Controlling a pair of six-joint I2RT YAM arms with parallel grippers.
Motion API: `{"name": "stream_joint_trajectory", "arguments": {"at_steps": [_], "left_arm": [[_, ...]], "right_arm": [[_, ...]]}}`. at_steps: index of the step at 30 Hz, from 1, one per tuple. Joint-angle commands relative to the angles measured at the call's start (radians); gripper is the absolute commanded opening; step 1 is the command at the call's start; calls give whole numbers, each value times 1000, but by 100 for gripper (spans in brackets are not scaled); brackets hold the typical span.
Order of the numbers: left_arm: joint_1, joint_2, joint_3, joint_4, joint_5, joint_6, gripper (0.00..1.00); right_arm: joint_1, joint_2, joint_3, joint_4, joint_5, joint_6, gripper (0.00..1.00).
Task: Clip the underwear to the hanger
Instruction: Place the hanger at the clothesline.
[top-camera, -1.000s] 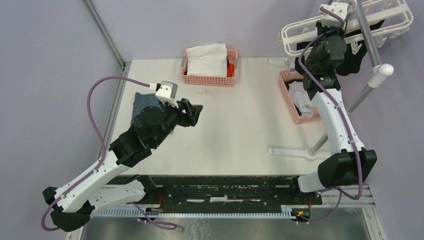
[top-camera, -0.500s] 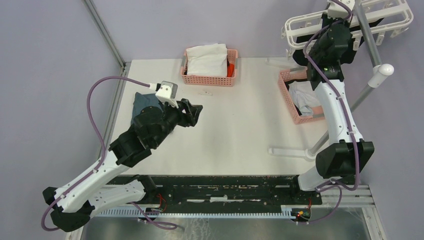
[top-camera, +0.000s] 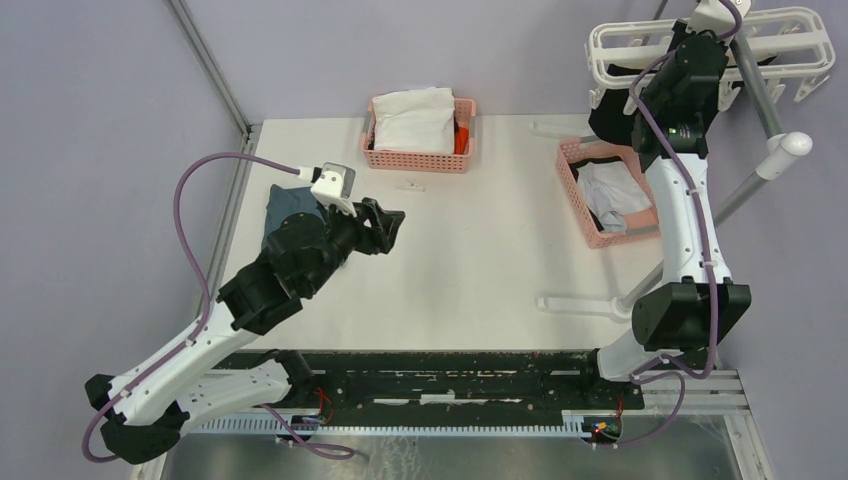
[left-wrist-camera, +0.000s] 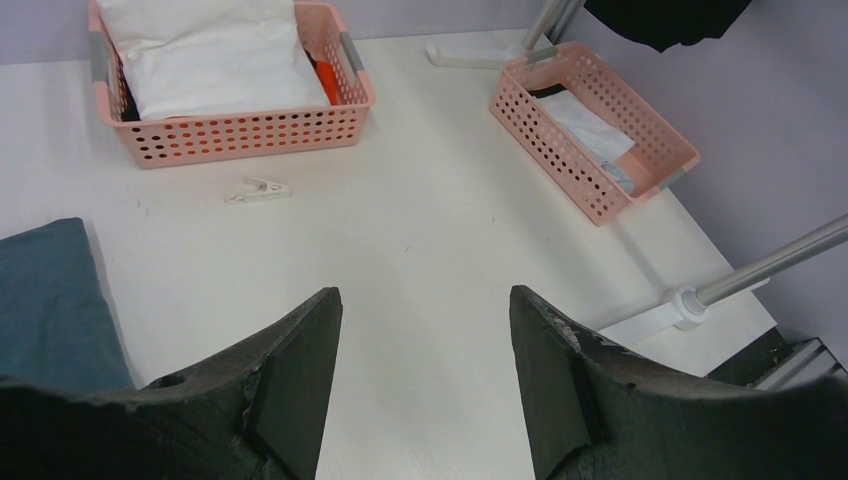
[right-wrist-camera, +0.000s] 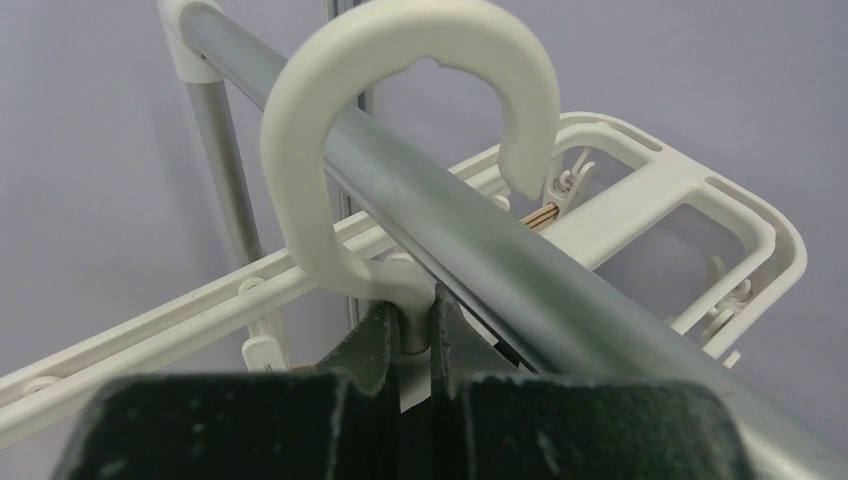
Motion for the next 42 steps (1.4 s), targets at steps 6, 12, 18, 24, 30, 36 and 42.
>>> {"name": "stream_joint_trajectory", "arguments": {"at_steps": [6,12,18,24,30,36,42], "left_arm": [[-2,-31,-4,3,0,24,69],[-2,-24,-3,-14,1,19,72],[-2,-32,-15,-31,-9,-10,77],[-1,-61,-22,-40,-39,-14,82],[-1,-106,-34,-48,-86,-9,83],[-2,-147,-82,-47,-117,-17,86],[-1,-227,-142,-63,-136,6,93]], "right_arm": [[-11,-69,-93,78,-7,126,16],[-11,-124,-130,25,-32,130,48],[-11,-254,-183,-79,-94,167,69],[-11,-412,-239,-187,-204,251,82],[-10,-503,-234,-366,-449,394,100],[-8,-667,-402,-419,-732,508,100],[-8,-829,-508,-516,-945,563,100]]}}
